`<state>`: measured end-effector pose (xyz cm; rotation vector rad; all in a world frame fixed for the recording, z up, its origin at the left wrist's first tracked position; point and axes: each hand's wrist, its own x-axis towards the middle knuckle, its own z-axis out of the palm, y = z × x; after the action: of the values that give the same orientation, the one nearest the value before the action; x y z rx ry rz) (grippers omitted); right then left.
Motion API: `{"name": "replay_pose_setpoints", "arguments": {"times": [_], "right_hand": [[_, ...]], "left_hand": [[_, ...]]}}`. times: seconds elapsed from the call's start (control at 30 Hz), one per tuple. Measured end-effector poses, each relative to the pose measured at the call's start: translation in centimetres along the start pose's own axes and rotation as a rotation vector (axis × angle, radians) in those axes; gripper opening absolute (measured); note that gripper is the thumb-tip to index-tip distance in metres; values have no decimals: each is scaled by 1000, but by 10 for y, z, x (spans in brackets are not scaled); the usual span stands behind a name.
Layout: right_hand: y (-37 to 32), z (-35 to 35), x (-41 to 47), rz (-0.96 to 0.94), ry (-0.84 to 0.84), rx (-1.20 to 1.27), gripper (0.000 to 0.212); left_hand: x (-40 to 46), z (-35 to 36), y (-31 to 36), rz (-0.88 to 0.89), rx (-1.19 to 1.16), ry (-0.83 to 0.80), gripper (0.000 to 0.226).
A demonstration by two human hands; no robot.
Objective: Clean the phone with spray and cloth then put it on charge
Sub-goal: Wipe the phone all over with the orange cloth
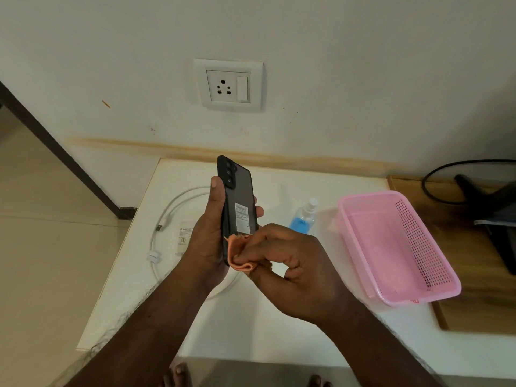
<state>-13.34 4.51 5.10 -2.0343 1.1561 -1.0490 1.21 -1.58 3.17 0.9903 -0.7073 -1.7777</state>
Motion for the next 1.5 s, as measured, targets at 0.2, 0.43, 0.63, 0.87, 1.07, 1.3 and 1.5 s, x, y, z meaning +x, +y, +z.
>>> {"name": "replay_pose_setpoints", "arguments": {"times": [0.2,0.43,0.63,0.87,1.07,1.3,1.5], "right_hand": [[11,-7,-2,49,-39,-85,16],[21,-16,-1,116,37,-153,15],[21,-30,-2,170,304,50,15],[21,-58,-9,441,59,362,15],[44,-55,-30,826,-380,-49,10],[58,-34,-28,869,-482,-201,20],[73,-26,-29,790,-519,-510,16]], "left_hand": [[1,-5,2,-11,-111,-27,76],[1,-7,5,-34,-95,-95,87],[2,-6,4,11,-94,-94,77],[2,-10,5,37,206,5,91],[-1,-4,1,66,433,159,74],[-4,2,-6,113,540,210,72],[1,0,-16,112,631,238,70]]}}
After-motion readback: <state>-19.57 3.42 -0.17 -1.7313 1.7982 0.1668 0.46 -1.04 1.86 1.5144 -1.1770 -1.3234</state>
